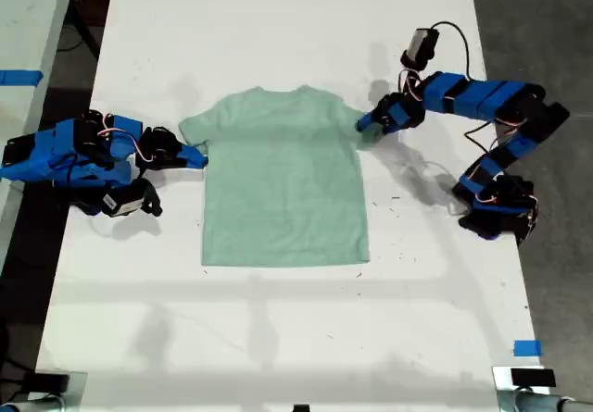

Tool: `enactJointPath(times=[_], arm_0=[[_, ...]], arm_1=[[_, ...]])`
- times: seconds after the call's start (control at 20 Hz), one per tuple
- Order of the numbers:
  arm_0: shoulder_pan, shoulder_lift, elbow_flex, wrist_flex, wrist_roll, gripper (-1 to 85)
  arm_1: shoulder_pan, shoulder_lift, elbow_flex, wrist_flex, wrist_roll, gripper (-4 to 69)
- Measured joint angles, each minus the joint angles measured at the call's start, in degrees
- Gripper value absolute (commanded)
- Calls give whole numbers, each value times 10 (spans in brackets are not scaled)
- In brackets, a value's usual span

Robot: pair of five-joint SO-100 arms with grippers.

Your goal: Fold t shirt

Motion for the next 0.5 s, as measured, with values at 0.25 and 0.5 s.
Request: enactJointPath(times=[0.25, 0.5], arm_0=[[0, 0, 0, 0, 0, 6], [0, 0, 0, 0, 0, 7]], arm_1=[[1, -10, -11, 1, 5, 7], [-1, -22, -37, 25, 5, 7]])
